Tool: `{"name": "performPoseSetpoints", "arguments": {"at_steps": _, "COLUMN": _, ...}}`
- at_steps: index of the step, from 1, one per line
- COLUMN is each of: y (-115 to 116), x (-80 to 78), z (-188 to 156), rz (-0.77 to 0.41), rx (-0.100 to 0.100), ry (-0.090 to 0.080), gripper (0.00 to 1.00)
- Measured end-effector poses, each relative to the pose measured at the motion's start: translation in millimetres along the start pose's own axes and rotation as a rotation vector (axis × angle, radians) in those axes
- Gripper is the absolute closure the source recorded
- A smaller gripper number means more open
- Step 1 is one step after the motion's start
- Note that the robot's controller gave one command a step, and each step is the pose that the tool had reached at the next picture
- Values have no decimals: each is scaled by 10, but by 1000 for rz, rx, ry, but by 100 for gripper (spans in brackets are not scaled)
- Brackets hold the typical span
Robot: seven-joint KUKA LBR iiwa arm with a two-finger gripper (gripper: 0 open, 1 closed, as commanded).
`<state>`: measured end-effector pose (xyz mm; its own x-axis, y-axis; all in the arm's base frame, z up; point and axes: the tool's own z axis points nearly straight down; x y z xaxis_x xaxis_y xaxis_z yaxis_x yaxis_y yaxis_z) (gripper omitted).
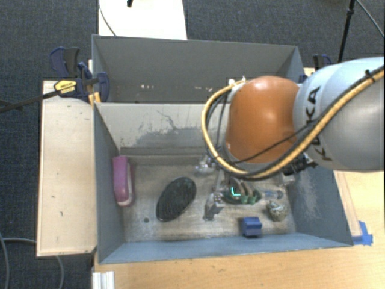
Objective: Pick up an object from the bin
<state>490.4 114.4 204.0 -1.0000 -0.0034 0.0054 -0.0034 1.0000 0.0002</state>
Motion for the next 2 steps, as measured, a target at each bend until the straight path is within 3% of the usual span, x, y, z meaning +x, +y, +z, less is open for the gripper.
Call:
{"name": "performPoseSetpoints", "arguments": {"at_steps": 1, "y": 174, "x": -148, "z": 1036, "rz": -233, "rx": -4, "ry": -26, "gripper": 0}}
{"name": "performPoseSetpoints", "arguments": {"at_steps": 2, "y": 181, "x": -172, "z": 990, "rz": -226, "rx": -6, "ry": -34, "gripper": 100}}
